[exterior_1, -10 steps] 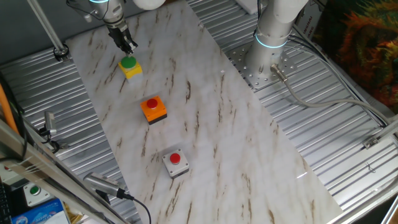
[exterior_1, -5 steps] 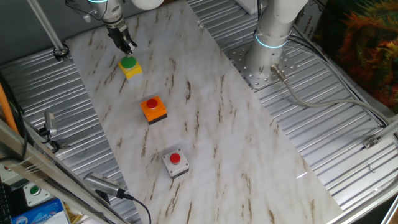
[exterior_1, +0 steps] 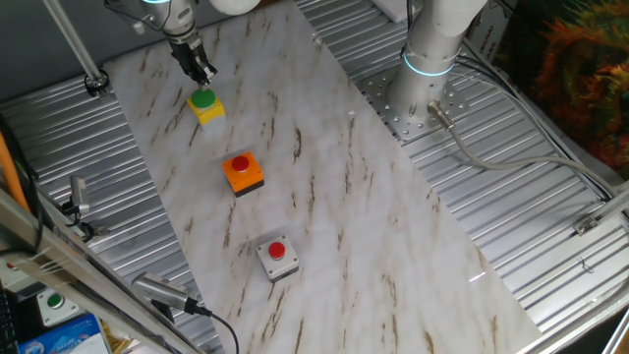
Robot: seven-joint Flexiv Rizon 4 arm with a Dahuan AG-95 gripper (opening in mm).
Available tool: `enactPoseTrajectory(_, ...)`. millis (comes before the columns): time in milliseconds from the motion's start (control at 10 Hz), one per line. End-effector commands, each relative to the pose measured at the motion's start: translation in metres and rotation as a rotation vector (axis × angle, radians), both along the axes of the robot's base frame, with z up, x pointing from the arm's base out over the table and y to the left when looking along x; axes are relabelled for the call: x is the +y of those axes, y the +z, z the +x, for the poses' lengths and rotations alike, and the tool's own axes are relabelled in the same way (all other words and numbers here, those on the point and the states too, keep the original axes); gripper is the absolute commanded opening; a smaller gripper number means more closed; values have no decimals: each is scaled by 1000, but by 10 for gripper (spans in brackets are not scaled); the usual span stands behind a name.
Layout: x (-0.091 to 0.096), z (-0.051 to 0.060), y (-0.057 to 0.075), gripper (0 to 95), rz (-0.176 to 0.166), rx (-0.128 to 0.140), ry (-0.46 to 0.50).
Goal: Press three buttons from left to right in sequence
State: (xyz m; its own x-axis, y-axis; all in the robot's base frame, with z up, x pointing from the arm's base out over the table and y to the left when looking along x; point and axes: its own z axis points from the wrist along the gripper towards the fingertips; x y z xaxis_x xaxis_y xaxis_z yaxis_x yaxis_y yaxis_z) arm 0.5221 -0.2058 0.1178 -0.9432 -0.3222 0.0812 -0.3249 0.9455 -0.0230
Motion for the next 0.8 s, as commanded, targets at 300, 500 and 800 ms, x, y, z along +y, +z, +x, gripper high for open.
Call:
enactPoseTrajectory(300, 1, -1, -7, 0, 26, -8, -10)
enactPoseTrajectory(500, 0, -3, -9, 0, 26, -8, -10)
enactPoseTrajectory(800, 1, -3, -13, 0, 27, -11, -9)
